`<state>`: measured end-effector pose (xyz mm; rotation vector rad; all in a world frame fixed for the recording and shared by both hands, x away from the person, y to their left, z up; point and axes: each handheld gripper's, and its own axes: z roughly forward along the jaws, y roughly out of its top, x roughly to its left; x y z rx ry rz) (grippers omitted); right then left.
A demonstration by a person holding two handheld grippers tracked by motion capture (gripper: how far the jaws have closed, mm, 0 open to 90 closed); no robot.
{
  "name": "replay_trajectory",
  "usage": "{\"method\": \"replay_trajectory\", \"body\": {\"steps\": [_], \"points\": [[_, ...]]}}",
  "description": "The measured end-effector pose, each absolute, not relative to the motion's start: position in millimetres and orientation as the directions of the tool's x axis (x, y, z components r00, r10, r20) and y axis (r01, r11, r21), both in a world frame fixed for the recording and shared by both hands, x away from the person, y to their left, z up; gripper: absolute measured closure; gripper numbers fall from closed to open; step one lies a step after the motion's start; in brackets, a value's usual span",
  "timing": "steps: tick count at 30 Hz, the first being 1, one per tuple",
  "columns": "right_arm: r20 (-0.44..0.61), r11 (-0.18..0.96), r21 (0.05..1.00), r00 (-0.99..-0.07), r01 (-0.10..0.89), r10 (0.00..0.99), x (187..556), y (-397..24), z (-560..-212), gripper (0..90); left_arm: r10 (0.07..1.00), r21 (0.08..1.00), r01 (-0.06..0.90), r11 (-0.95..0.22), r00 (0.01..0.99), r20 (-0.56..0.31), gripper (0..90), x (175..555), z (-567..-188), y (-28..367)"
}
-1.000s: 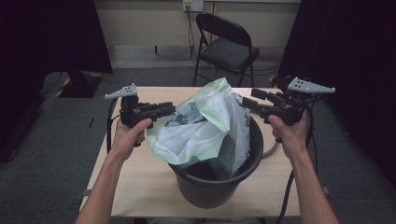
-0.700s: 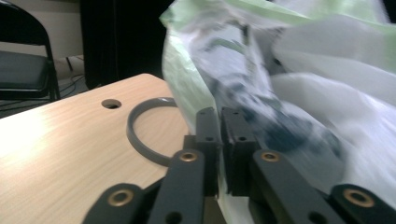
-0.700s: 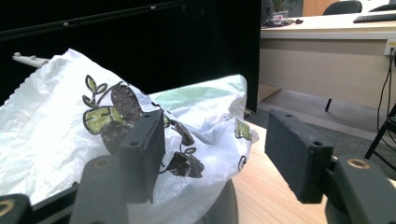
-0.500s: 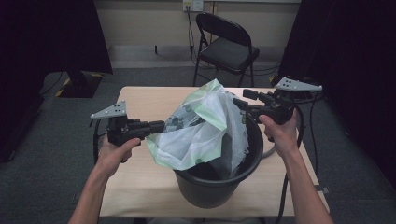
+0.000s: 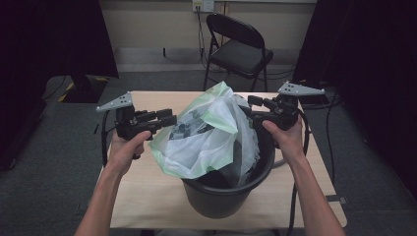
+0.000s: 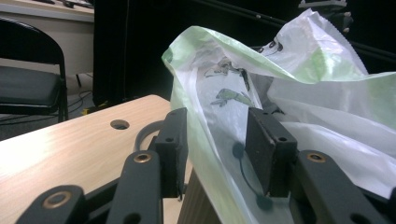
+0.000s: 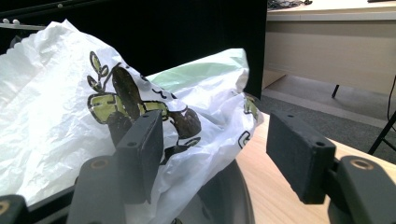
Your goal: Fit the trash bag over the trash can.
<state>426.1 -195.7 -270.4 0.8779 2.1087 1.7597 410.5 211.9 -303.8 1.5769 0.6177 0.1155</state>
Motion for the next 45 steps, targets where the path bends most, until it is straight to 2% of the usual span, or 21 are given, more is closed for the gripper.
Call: {"method": "replay_trajectory", "body": {"steps": [5,8,10,11,15,17,21,25,28,30,32,34,37,40,45], "points": [[0.187,0.091,0.953,-0.795,0.291,0.578,438.9,-182.6,-271.3,35.4,0.464,0.947,0.321,0.033,0.834,-0.299,53.7,417.5,-302.2,213.5],[0.177,0.107,0.952,-0.798,0.288,0.575,442.4,-174.0,-270.3,34.9,0.457,0.941,0.339,0.023,0.833,-0.312,54.3,420.0,-304.4,211.2],[0.167,0.120,0.952,-0.803,0.283,0.572,442.5,-170.5,-269.8,34.5,0.437,0.941,0.338,0.030,0.842,-0.317,59.5,418.8,-306.2,210.2],[0.162,0.122,0.953,-0.805,0.279,0.571,441.5,-169.9,-269.0,34.5,0.428,0.941,0.337,0.033,0.846,-0.318,66.9,417.7,-306.3,210.3],[0.158,0.118,0.956,-0.806,0.270,0.570,435.7,-172.7,-264.5,34.3,0.463,0.944,0.326,0.044,0.831,-0.309,78.6,410.8,-302.2,212.6],[0.150,0.116,0.959,-0.812,0.257,0.564,431.4,-173.3,-260.6,34.1,0.479,0.945,0.323,0.058,0.821,-0.310,89.9,408.8,-300.3,218.6],[0.138,0.111,0.965,-0.818,0.238,0.559,425.6,-172.9,-251.6,33.0,0.523,0.944,0.330,-0.001,0.805,-0.281,90.0,402.8,-300.0,223.9],[0.127,0.107,0.969,-0.822,0.222,0.556,421.6,-172.4,-243.7,31.6,0.523,0.950,0.311,-0.032,0.815,-0.249,90.0,387.9,-302.7,225.7],[0.127,0.107,0.969,-0.819,0.223,0.559,420.9,-173.5,-241.6,31.0,0.488,0.946,0.318,-0.061,0.836,-0.249,90.0,373.8,-300.3,234.4],[0.128,0.106,0.969,-0.817,0.224,0.563,420.9,-175.0,-241.4,31.0,0.469,0.948,0.306,-0.092,0.853,-0.230,84.6,364.3,-296.5,240.1],[0.131,0.099,0.970,-0.815,0.224,0.565,420.7,-175.7,-240.2,31.0,0.469,0.954,0.289,-0.085,0.856,-0.217,72.6,361.6,-292.4,243.7],[0.131,0.095,0.971,-0.818,0.220,0.560,419.4,-175.4,-238.0,30.9,0.471,0.962,0.263,-0.066,0.859,-0.203,70.3,362.4,-288.4,243.8],[0.120,0.090,0.976,-0.831,0.199,0.543,414.7,-173.8,-230.7,30.6,0.486,0.976,0.217,-0.027,0.856,-0.177,60.4,370.0,-281.2,234.6],[0.106,0.087,0.980,-0.844,0.178,0.526,407.9,-171.9,-222.9,29.9,0.500,0.978,0.205,-0.028,0.850,-0.164,55.4,380.5,-273.2,212.0],[0.088,0.119,0.978,-0.863,0.169,0.498,399.7,-163.9,-216.7,28.2,0.406,0.989,0.145,-0.033,0.906,-0.120,54.3,372.5,-249.7,182.7]]}}
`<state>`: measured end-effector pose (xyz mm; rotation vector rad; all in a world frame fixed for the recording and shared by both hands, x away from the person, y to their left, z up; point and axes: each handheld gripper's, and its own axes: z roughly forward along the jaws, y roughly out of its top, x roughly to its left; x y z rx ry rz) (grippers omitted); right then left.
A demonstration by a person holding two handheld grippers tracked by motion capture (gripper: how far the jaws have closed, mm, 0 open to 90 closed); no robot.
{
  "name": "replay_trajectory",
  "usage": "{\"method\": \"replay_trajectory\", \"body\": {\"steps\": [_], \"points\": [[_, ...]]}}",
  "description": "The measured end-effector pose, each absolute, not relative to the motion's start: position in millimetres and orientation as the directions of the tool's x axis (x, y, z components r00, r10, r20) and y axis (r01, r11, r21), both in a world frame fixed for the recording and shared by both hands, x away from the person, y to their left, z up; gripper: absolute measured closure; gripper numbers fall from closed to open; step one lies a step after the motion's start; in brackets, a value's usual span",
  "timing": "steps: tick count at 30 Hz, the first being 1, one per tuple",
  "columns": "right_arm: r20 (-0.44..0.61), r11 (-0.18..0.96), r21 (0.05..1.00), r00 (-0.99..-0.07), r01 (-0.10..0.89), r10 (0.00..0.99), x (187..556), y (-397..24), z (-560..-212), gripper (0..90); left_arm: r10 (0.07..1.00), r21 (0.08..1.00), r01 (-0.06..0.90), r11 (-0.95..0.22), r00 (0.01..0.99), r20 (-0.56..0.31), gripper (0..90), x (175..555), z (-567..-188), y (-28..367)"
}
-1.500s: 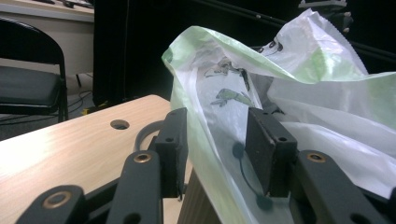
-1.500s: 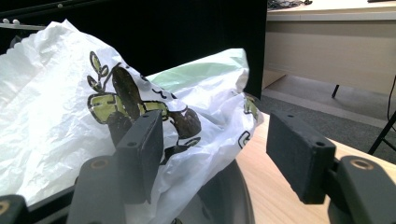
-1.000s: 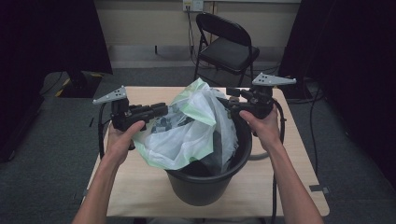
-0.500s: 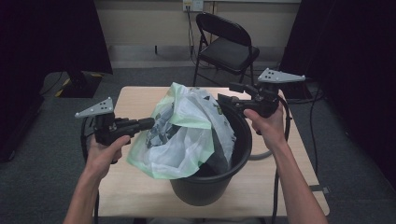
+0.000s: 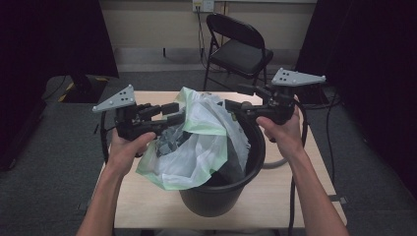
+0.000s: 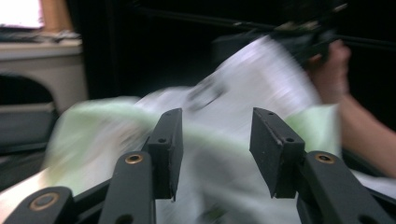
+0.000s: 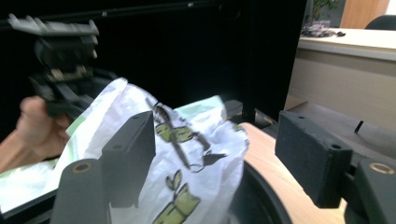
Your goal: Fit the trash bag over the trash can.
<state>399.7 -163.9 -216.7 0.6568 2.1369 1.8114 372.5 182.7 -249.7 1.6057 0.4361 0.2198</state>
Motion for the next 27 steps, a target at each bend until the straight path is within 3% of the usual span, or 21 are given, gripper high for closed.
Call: {"method": "replay_trajectory", "body": {"steps": [5,9,14,15,18,20,27], "points": [[0.095,0.119,0.977,-0.865,0.175,0.493,399.2,-163.6,-221.1,28.1,0.417,0.993,0.121,-0.010,0.903,-0.106,54.2,365.9,-235.8,178.8],[0.097,0.115,0.978,-0.863,0.176,0.495,399.7,-165.8,-221.7,28.2,0.388,0.988,0.137,0.066,0.909,-0.152,54.2,366.0,-233.2,187.9],[0.100,0.106,0.979,-0.863,0.174,0.496,401.0,-165.3,-221.5,28.3,0.325,0.989,0.144,0.023,0.935,-0.144,53.4,365.9,-236.0,176.1],[0.098,0.108,0.979,-0.863,0.174,0.496,401.0,-164.7,-221.4,28.3,0.333,0.990,0.141,-0.009,0.934,-0.130,54.9,366.3,-236.6,170.6],[0.094,0.109,0.980,-0.866,0.168,0.491,399.8,-162.4,-219.6,28.2,0.361,0.983,0.144,-0.116,0.928,-0.093,76.0,370.4,-237.5,156.2],[0.090,0.107,0.981,-0.869,0.161,0.486,398.8,-161.5,-217.8,28.0,0.369,0.977,0.147,-0.155,0.926,-0.081,84.1,372.7,-236.9,151.4],[0.075,0.135,0.979,-0.893,0.150,0.443,395.5,-150.6,-216.6,26.3,0.393,0.964,0.162,-0.211,0.917,-0.068,89.0,380.8,-235.5,136.6]]}}
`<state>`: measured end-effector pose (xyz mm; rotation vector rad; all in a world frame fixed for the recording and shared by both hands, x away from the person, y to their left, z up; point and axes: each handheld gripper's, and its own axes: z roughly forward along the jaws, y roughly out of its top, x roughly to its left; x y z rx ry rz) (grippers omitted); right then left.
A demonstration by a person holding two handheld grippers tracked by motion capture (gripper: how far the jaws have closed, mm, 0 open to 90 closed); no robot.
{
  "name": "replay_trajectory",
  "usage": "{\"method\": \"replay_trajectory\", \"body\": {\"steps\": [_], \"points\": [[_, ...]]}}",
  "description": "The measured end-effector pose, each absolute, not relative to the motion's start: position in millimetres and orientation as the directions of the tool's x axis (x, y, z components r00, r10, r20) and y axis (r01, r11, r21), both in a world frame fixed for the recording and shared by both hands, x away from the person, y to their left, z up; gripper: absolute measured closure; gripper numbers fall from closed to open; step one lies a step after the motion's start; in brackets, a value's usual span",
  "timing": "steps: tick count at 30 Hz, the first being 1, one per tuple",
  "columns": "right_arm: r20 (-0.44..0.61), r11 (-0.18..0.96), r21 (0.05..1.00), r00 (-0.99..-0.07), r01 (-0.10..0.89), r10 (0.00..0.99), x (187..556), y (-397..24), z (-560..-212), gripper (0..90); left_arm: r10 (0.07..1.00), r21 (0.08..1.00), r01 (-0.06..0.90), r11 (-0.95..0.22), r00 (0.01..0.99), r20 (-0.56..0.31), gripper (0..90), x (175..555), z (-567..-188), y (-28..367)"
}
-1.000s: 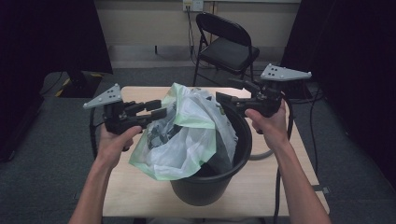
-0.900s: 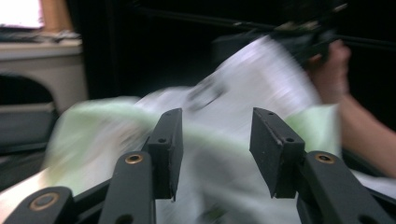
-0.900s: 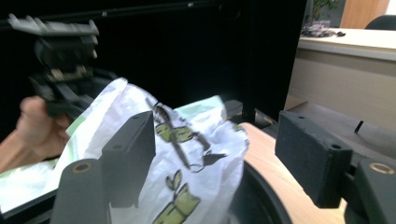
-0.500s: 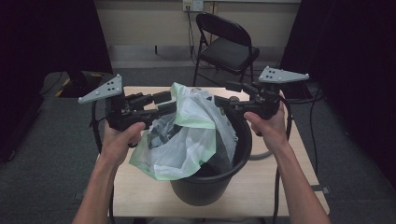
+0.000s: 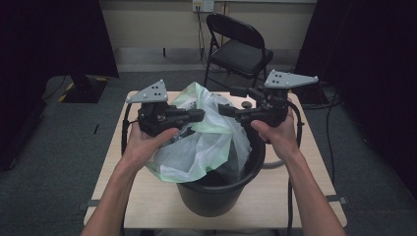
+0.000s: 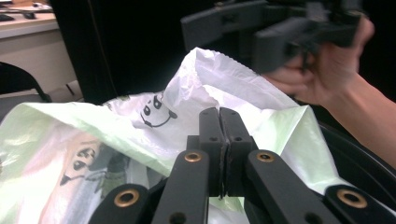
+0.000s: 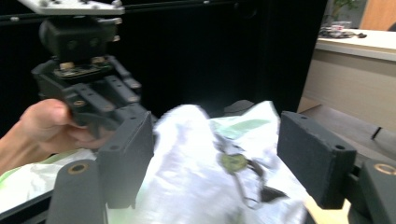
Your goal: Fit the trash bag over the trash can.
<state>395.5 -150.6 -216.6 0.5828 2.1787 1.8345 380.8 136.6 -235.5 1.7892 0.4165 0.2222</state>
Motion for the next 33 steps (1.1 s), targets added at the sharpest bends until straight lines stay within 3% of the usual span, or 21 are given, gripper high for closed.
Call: {"method": "replay_trajectory", "body": {"steps": [5,8,9,11,13,18,22,29,33], "points": [[0.080,0.157,0.975,-0.913,0.155,0.400,395.3,-142.5,-219.6,29.6,0.390,0.970,0.151,-0.188,0.918,-0.068,89.4,382.2,-236.8,133.7],[0.073,0.182,0.972,-0.931,0.146,0.357,395.0,-136.9,-220.5,51.2,0.378,0.976,0.154,-0.153,0.922,-0.086,89.3,382.2,-235.8,137.9],[0.062,0.198,0.970,-0.936,0.138,0.347,394.2,-135.0,-221.3,64.2,0.383,0.978,0.151,-0.145,0.920,-0.085,88.6,381.8,-235.8,139.5],[0.044,0.224,0.966,-0.936,0.129,0.350,393.5,-133.9,-222.7,79.4,0.393,0.980,0.147,-0.138,0.916,-0.082,80.3,381.6,-236.4,143.4],[0.035,0.228,0.966,-0.934,0.124,0.356,392.6,-136.7,-223.7,88.6,0.418,0.983,0.152,-0.102,0.903,-0.097,67.8,380.8,-237.7,151.2],[0.039,0.212,0.968,-0.914,0.134,0.404,394.3,-153.8,-225.8,90.0,0.468,0.983,0.184,-0.027,0.871,-0.151,58.8,383.9,-249.3,180.6],[0.044,0.201,0.967,-0.883,0.155,0.468,399.1,-170.6,-232.6,90.0,0.566,0.972,0.223,-0.077,0.812,-0.141,57.0,388.9,-268.0,197.1],[0.106,0.148,0.964,-0.830,0.220,0.548,410.9,-200.7,-259.3,90.0,0.558,0.958,0.282,-0.048,0.803,-0.208,55.3,389.9,-298.1,206.5],[0.141,0.114,0.960,-0.795,0.255,0.589,415.6,-215.9,-274.5,90.0,0.539,0.960,0.281,-0.021,0.812,-0.226,60.2,388.4,-301.0,207.0]]}}
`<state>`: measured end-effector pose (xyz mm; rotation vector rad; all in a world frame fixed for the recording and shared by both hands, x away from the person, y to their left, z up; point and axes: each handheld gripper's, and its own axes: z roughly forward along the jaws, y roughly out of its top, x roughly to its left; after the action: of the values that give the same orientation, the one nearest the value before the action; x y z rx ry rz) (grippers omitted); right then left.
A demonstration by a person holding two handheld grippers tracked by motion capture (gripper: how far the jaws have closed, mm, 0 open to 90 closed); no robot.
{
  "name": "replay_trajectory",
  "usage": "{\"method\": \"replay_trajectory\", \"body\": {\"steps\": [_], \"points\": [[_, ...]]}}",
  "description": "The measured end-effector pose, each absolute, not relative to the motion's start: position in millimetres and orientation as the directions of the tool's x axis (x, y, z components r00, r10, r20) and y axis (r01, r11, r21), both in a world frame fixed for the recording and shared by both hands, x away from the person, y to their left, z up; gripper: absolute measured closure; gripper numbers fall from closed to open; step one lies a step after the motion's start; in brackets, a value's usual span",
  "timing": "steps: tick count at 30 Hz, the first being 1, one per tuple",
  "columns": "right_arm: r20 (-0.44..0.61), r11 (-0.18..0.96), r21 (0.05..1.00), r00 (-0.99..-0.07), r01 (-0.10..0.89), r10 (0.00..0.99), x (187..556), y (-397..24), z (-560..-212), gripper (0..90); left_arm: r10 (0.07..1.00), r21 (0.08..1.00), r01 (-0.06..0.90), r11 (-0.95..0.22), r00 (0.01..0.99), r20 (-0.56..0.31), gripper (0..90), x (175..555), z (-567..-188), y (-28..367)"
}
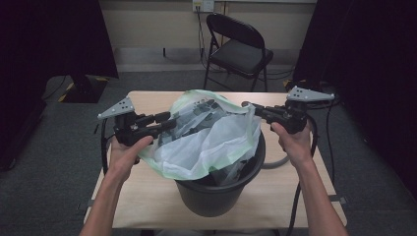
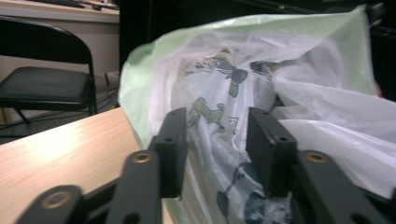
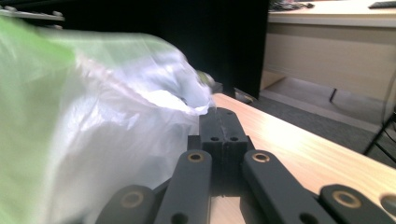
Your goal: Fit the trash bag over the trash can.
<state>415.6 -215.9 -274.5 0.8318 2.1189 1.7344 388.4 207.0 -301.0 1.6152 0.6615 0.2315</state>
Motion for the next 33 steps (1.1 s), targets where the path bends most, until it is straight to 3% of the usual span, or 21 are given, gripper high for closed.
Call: {"method": "replay_trajectory", "body": {"steps": [14,17,25,33], "points": [[0.179,0.165,0.927,-0.785,0.336,0.593,421.5,-221.4,-330.6,90.0,0.552,0.970,0.244,-0.006,0.810,-0.200,73.6,381.0,-300.2,212.4],[0.190,0.128,0.932,-0.757,0.340,0.625,422.6,-225.7,-324.2,63.9,0.543,0.970,0.243,-0.006,0.815,-0.201,75.1,380.2,-300.1,214.7],[0.173,0.055,0.960,-0.734,0.275,0.656,416.5,-237.7,-287.7,51.6,0.535,0.972,0.234,-0.023,0.824,-0.186,74.2,367.7,-299.1,220.8],[0.175,-0.015,0.975,-0.726,0.221,0.665,409.3,-239.3,-260.6,42.7,0.512,0.981,0.196,-0.003,0.842,-0.167,64.3,359.6,-288.8,225.4]]}}
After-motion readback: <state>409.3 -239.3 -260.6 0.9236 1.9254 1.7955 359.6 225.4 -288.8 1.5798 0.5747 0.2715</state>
